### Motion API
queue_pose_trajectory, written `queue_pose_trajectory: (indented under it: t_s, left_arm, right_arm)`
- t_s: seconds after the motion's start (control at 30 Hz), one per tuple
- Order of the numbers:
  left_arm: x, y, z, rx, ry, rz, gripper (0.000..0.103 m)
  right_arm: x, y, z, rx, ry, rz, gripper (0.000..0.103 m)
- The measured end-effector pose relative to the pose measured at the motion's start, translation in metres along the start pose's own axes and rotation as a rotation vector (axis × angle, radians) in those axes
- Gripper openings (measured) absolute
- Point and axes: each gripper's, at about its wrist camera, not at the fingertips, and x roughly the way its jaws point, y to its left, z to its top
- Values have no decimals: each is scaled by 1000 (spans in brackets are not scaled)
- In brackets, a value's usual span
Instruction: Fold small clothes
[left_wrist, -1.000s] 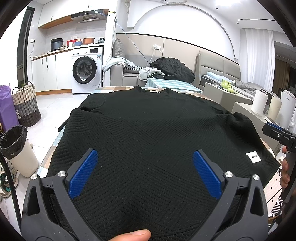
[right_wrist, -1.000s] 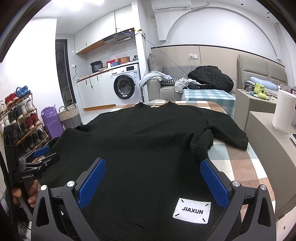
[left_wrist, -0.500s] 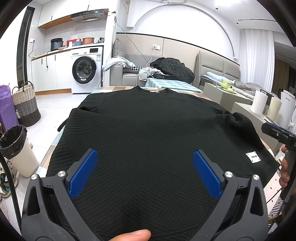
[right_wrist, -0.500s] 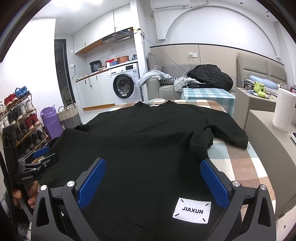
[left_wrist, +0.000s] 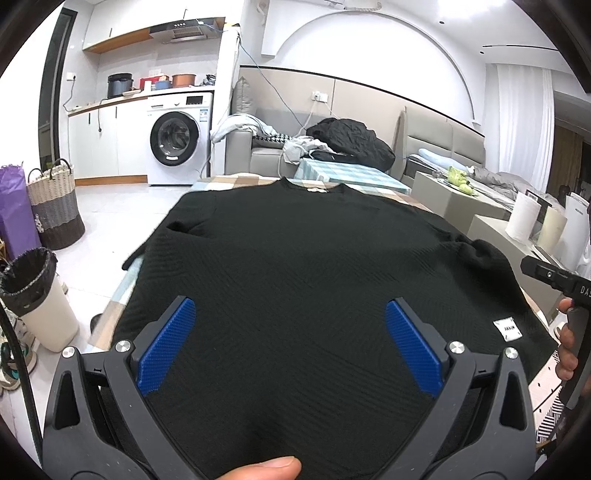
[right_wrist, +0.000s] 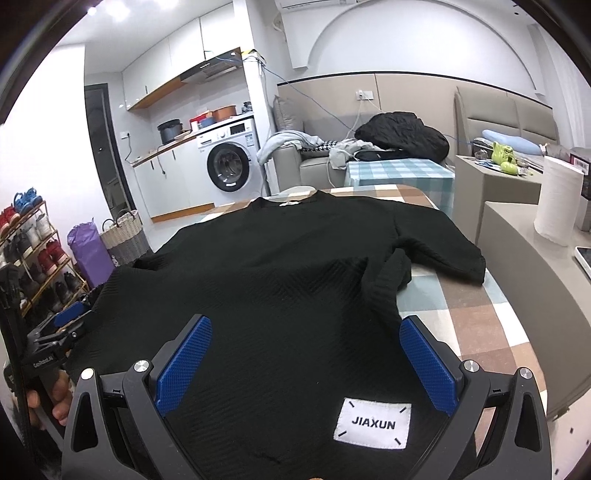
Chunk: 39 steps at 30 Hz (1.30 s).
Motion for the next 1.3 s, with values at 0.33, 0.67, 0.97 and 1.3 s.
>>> queue_pose_trajectory:
  t_s: [0.33,0.67,0.97,1.3]
  left_arm:
    - [9,11,18,3,-13,5,102]
    - [36,20,43,24,33,50,102]
    - [67,16,67,50,67,79,102]
    - [92,23,86,29,66,90,102]
  right_arm:
    - [13,-20,18,85,14,-7,103]
    - [22,-27,35,72,15,-66,103]
    - [37,-31,48,82,18,-65,103]
    - [58,-56,70,154,54,-79,103]
